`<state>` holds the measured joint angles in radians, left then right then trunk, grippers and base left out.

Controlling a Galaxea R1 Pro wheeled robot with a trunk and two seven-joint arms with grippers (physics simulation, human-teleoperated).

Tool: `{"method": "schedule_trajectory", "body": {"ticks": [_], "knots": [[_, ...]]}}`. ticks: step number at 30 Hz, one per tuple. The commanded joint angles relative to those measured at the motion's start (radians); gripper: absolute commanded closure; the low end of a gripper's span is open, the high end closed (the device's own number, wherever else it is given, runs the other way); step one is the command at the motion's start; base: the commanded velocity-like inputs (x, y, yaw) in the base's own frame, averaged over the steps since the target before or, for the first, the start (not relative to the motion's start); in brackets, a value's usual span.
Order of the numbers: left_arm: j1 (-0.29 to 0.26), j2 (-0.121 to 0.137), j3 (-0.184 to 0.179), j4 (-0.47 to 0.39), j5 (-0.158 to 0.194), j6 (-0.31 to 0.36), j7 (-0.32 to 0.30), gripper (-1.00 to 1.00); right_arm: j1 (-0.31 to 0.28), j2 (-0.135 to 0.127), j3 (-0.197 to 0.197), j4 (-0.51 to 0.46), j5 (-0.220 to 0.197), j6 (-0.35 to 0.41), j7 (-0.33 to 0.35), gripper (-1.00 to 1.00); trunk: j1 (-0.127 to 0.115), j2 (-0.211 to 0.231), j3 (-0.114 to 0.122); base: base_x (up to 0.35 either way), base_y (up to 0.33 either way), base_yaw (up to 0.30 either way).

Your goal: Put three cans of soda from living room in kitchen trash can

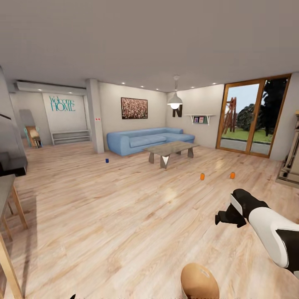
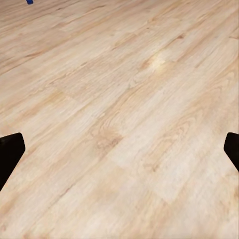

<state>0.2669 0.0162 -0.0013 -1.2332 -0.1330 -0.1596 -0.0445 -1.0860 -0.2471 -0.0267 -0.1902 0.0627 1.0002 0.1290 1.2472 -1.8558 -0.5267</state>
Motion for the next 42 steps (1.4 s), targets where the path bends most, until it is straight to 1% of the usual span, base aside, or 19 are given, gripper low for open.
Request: {"method": "schedule_trajectory", "body": {"ticks": [1, 7, 11, 30, 31, 32, 33, 42], "knots": [[0.000, 0.000, 0.000, 0.000, 0.000, 0.000, 0.000, -1.00, 0.000, 0.000, 0.000, 0.000, -0.001, -0.001, 0.000, -1.00, 0.004, -0.007, -0.003, 0.000, 0.000, 0.000], [-0.001, -0.001, 0.001, 0.000, 0.003, 0.029, -0.001, -1.00, 0.000, 0.001, -0.001, 0.001, -0.001, -0.001, 0.000, -1.00, 0.027, -0.049, -0.022, 0.000, 0.000, 0.000], [0.000, -0.001, 0.001, -0.001, 0.008, 0.063, 0.000, -1.00, 0.000, 0.000, -0.002, 0.001, -0.001, -0.001, 0.001, -1.00, 0.042, -0.077, -0.035, 0.000, 0.000, 0.000], [-0.002, -0.001, 0.001, 0.000, 0.010, 0.081, 0.000, -1.00, 0.000, 0.002, -0.002, 0.001, -0.003, -0.003, 0.000, -1.00, 0.115, -0.210, -0.094, 0.000, 0.000, 0.000], [-0.002, -0.001, 0.001, 0.000, 0.010, 0.081, 0.000, -1.00, 0.000, 0.004, -0.003, 0.001, -0.003, -0.003, 0.000, -1.00, 0.119, -0.217, -0.097, 0.000, 0.000, 0.000], [-0.003, -0.001, 0.001, 0.000, 0.010, 0.081, 0.000, -1.00, 0.000, 0.017, -0.004, 0.001, -0.002, -0.004, 0.000, -1.00, 0.123, -0.224, -0.100, 0.000, 0.000, 0.000], [-0.003, -0.001, 0.001, 0.000, 0.010, 0.081, 0.000, -1.00, 0.000, 0.020, -0.004, 0.001, -0.002, -0.004, 0.000, -1.00, 0.127, -0.231, -0.103, 0.000, 0.000, 0.000], [-0.003, -0.001, 0.001, 0.001, 0.010, 0.081, 0.000, -1.00, 0.000, 0.029, -0.004, 0.002, -0.001, -0.004, 0.000, -1.00, 0.161, -0.294, -0.132, 0.000, 0.000, 0.000]]}}
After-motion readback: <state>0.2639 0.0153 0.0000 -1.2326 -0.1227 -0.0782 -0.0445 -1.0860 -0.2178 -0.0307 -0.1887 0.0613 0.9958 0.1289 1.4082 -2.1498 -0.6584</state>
